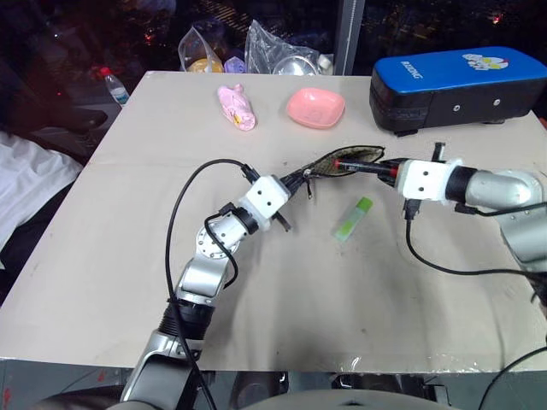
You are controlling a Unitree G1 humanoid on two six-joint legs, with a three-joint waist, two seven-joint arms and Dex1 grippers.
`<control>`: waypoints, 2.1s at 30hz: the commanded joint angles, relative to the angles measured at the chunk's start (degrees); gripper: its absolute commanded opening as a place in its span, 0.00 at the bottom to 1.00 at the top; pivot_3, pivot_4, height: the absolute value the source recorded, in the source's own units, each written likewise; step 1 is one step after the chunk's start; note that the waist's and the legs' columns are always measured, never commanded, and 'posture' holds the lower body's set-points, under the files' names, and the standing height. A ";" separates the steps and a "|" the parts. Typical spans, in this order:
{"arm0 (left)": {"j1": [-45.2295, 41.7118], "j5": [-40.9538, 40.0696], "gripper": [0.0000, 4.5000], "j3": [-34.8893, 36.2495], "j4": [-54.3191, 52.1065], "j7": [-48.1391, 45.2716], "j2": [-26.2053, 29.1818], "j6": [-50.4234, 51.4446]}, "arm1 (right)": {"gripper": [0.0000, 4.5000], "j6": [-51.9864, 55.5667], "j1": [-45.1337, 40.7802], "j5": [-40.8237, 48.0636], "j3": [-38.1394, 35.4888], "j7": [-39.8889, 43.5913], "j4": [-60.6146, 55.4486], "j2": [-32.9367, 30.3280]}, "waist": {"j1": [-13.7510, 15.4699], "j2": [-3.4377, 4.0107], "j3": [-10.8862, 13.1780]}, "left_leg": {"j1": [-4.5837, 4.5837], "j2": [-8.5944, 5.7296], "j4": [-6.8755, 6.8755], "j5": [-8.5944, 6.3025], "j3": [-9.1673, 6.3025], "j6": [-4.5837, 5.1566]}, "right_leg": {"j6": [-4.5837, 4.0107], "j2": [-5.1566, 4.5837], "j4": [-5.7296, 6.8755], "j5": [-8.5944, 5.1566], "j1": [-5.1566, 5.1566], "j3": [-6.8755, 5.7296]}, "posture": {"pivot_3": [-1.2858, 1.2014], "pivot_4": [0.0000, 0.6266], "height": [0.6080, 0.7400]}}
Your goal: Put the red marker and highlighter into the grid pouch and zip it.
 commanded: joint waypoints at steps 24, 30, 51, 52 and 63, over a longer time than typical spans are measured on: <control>1.48 0.83 0.00 0.46 -3.84 1.57 -0.97 -0.64 | 0.80 -17.59 -14.98 -2.74 3.72 2.09 19.81 14.96 | -0.15 0.04 0.02 | 0.05 0.26 0.08 0.02 0.16 -0.04 | -0.01 -0.01 0.15 0.01 -0.03 -0.01 | 0.52 0.24 1.00; 1.33 0.37 0.00 0.83 -3.41 1.30 -0.26 -0.55 | 0.99 6.81 -4.87 20.30 -5.21 13.02 -1.32 8.84 | 0.57 0.04 0.02 | -0.01 0.30 0.07 0.01 0.08 -0.02 | -0.01 -0.03 0.11 0.01 -0.02 -0.06 | 0.52 0.24 1.00; 1.60 -0.35 0.00 3.32 -4.99 2.19 1.25 1.52 | 0.99 1.67 -0.61 16.10 0.39 22.91 21.14 11.45 | 0.18 0.03 0.03 | 0.10 0.05 0.22 0.00 0.05 -0.01 | -0.03 0.02 0.32 0.01 0.00 0.02 | 0.52 0.24 1.00; 2.04 -0.20 0.00 3.50 -5.66 2.56 1.28 1.82 | 0.99 -0.55 -4.03 15.17 1.33 24.78 26.00 12.55 | 0.01 0.02 0.03 | 0.09 0.05 0.24 0.01 0.05 -0.01 | -0.03 0.02 0.35 0.01 0.00 0.02 | 0.52 0.24 1.00; 6.08 1.54 0.00 4.70 -10.99 6.91 1.42 5.23 | 0.99 -14.69 -24.11 4.42 8.10 38.03 60.14 18.88 | -0.22 0.07 0.06 | 0.02 0.26 0.21 0.01 0.10 -0.01 | -0.03 -0.02 0.25 0.01 -0.01 -0.02 | 0.52 0.24 1.00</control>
